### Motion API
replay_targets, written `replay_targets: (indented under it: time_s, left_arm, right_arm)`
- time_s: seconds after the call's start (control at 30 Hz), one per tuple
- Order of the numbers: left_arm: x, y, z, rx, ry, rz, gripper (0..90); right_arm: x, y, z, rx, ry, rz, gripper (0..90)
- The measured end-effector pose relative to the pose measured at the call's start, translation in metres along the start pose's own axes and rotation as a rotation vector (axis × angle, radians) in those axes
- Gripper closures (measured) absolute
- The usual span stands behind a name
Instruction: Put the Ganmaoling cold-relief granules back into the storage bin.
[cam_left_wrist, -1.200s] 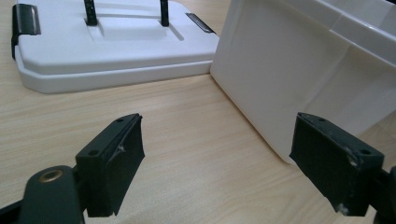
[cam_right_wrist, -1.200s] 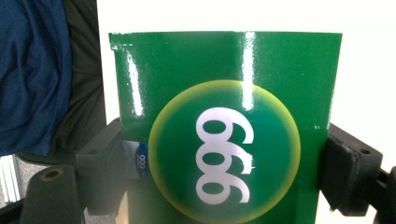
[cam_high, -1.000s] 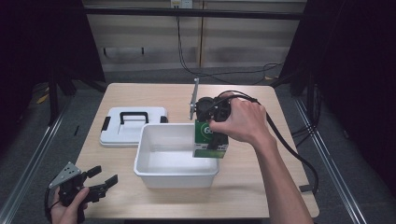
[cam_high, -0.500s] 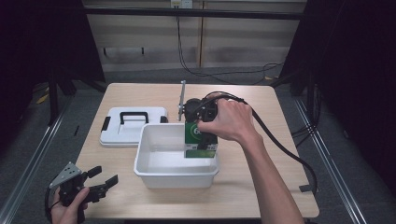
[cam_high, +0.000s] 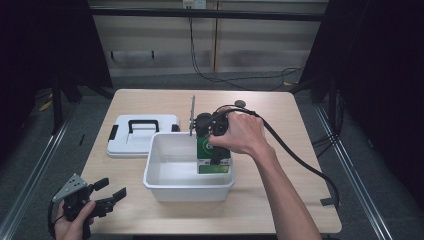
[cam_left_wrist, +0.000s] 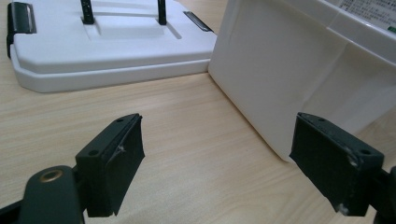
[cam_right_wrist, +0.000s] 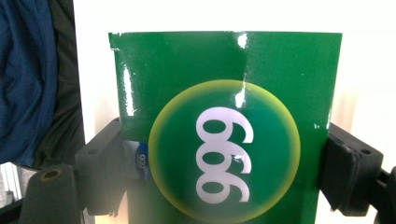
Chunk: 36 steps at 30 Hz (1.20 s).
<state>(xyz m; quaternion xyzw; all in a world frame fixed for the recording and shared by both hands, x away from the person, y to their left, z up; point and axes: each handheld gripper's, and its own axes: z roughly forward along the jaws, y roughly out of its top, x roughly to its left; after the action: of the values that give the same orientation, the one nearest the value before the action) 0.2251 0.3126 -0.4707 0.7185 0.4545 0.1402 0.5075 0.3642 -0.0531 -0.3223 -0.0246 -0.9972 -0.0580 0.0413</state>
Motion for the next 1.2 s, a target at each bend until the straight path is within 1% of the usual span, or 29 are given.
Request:
replay_targets:
  time_s: [0.03, 0.13, 0.17, 0.23, 0.27, 0.33, 0.37, 0.43, 0.53, 0.63, 0.67, 0.7, 0.73, 0.77, 0.8, 0.83, 0.87, 1.03, 1.07, 1.1, 1.2]
  left_arm:
    - [0.000, 0.000, 0.000, 0.000, 0.000, 0.000, 16.8]
    - [-0.001, 0.000, 0.000, -0.004, 0.001, -0.005, 16.8]
    - [0.000, 0.000, 0.000, 0.000, 0.001, 0.001, 16.8]
    - [0.000, 0.000, 0.000, 0.000, 0.002, -0.003, 16.7]
    - [0.000, 0.000, 0.000, 0.000, 0.002, -0.003, 16.8]
    - [-0.001, 0.000, 0.000, -0.005, 0.001, -0.009, 16.7]
    - [0.000, 0.000, 0.000, 0.000, 0.002, 0.000, 16.8]
    - [0.000, 0.000, 0.000, 0.000, 0.002, 0.000, 16.8]
    - [0.000, 0.000, 0.000, -0.001, 0.002, -0.001, 16.8]
    - [-0.001, 0.000, 0.000, -0.005, 0.002, -0.006, 16.8]
    - [0.000, 0.000, 0.000, -0.004, 0.002, -0.003, 16.7]
    - [-0.001, 0.000, 0.000, -0.005, 0.002, -0.008, 16.8]
    - [0.000, 0.000, 0.000, -0.002, 0.002, -0.003, 16.8]
    - [0.000, 0.000, 0.000, 0.000, 0.001, 0.001, 16.8]
    - [0.000, 0.000, 0.000, 0.000, 0.001, 0.001, 16.7]
    - [0.000, 0.000, 0.000, 0.000, 0.000, 0.001, 16.7]
    - [-0.001, 0.000, 0.000, -0.005, 0.001, -0.004, 16.8]
    - [0.000, 0.000, 0.000, -0.005, 0.002, -0.004, 16.8]
    - [-0.001, 0.000, 0.000, -0.005, 0.001, -0.004, 16.8]
    - [-0.001, 0.000, 0.000, -0.004, 0.001, -0.004, 16.8]
    - [0.000, 0.000, 0.000, -0.004, 0.002, -0.002, 16.8]
  right_arm:
    - [0.000, -0.001, 0.002, 0.006, 0.004, 0.002, 16.1]
    - [-0.002, -0.003, 0.006, 0.001, 0.012, 0.002, 16.1]
    - [-0.002, -0.003, 0.008, -0.002, 0.013, 0.006, 16.1]
    - [-0.005, -0.005, 0.016, -0.012, 0.022, 0.003, 16.1]
    - [-0.005, -0.005, 0.016, -0.012, 0.022, 0.003, 16.1]
    - [-0.006, -0.006, 0.021, -0.008, 0.030, 0.010, 16.1]
    - [-0.008, -0.007, 0.025, 0.004, 0.030, 0.015, 16.0]
    - [-0.009, -0.008, 0.027, -0.002, 0.025, 0.014, 16.0]
    - [-0.009, -0.009, 0.032, -0.011, 0.031, 0.011, 16.0]
    - [-0.009, -0.009, 0.035, 0.003, 0.025, 0.009, 15.9]
    - [-0.009, -0.009, 0.037, -0.007, 0.019, 0.007, 15.8]
    - [-0.010, -0.008, 0.040, 0.001, 0.019, -0.001, 15.8]
    - [-0.010, -0.008, 0.042, -0.001, 0.015, 0.002, 15.8]
    - [-0.011, -0.008, 0.043, 0.015, 0.015, 0.002, 15.7]
    - [-0.011, -0.008, 0.043, 0.015, 0.015, 0.002, 15.7]
    - [-0.012, -0.008, 0.046, -0.005, 0.019, 0.006, 15.7]
    - [-0.013, -0.008, 0.049, 0.010, 0.024, 0.014, 15.7]
    - [-0.013, -0.007, 0.055, 0.011, 0.025, 0.013, 15.7]
    - [-0.012, -0.007, 0.056, 0.022, 0.018, 0.013, 15.7]
    - [-0.013, -0.005, 0.059, 0.031, 0.021, 0.008, 15.6]
    - [-0.013, -0.005, 0.062, 0.028, 0.021, 0.010, 15.6]
